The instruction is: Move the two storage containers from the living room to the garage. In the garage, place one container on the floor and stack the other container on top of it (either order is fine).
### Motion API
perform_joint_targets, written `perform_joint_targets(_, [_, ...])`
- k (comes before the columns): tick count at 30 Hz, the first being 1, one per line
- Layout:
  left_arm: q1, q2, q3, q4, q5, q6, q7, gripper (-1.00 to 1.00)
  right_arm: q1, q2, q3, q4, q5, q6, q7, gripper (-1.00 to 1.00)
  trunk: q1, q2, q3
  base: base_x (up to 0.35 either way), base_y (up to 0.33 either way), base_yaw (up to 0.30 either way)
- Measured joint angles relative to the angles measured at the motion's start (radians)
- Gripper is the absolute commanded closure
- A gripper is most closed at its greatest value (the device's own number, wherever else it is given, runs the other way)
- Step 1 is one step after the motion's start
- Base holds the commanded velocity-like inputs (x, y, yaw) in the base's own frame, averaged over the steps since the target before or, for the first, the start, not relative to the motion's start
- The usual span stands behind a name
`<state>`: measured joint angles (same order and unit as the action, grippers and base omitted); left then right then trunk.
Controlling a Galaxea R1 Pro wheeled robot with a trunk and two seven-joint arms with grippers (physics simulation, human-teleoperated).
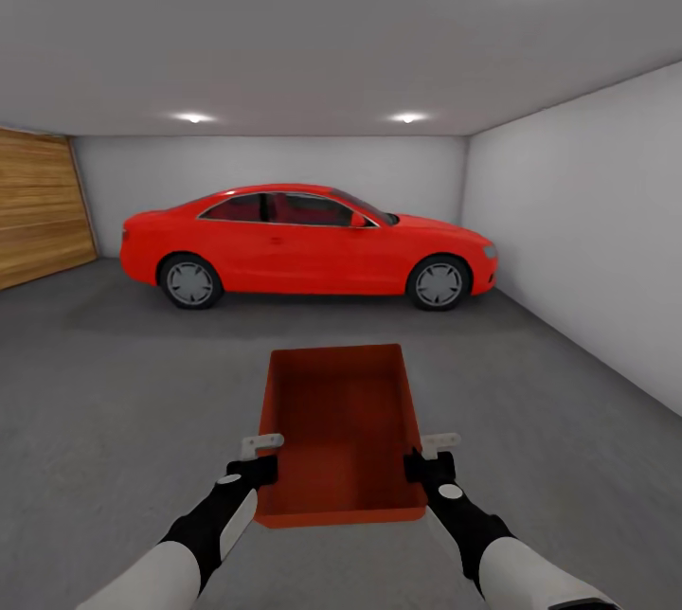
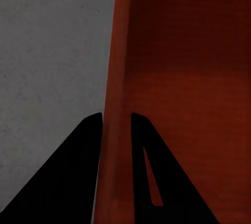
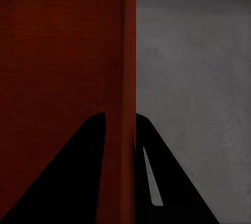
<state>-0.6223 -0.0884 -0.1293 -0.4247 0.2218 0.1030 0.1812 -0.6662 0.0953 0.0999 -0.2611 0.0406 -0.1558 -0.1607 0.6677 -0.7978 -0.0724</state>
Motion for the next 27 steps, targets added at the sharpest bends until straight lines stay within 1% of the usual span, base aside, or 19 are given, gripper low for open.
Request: perform_joint_targets(27, [0.0,0.0,0.0,0.0,0.0,0.0,0.0,1.0,0.0,0.0,0.0,0.0,0.0,0.0,0.0,1.0,0.0,0.0,0.0,0.321,0.0,0.0])
